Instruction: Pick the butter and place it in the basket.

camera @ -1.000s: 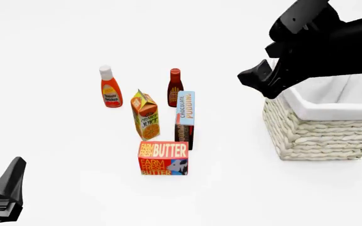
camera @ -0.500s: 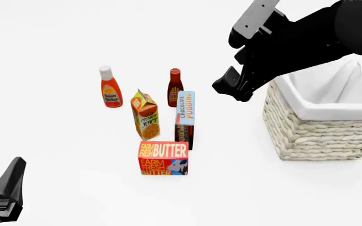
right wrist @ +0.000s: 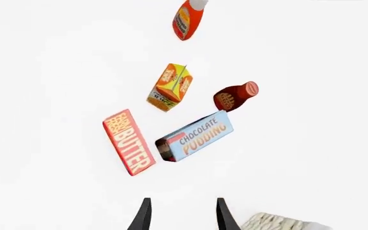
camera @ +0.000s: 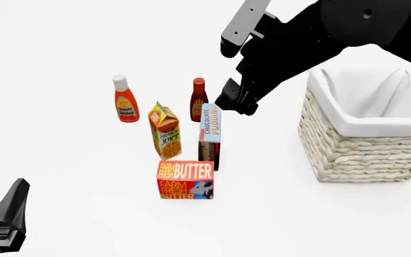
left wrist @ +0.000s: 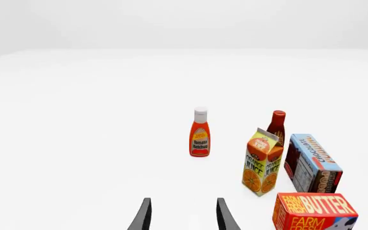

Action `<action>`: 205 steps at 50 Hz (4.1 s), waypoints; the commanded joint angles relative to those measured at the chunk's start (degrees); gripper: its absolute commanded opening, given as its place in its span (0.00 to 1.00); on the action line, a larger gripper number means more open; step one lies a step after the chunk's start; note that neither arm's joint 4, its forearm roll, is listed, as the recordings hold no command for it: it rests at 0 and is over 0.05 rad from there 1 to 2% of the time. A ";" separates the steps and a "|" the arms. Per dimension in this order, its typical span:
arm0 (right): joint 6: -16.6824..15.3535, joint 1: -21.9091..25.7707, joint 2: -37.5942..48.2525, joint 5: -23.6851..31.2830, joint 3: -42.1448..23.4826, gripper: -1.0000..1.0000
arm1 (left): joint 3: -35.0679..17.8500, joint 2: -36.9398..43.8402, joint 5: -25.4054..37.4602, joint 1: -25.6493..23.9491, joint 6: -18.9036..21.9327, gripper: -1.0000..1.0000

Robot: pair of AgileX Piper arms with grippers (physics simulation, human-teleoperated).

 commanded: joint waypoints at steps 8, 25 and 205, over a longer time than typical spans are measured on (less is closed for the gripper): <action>-0.59 2.65 6.84 3.42 -6.12 1.00 | 0.00 0.00 0.00 0.00 0.00 1.00; -2.06 3.59 14.15 7.37 -13.87 1.00 | 0.00 0.00 0.00 0.00 0.00 1.00; -4.50 11.57 38.87 15.95 -31.31 1.00 | 0.00 0.00 0.00 0.00 0.00 1.00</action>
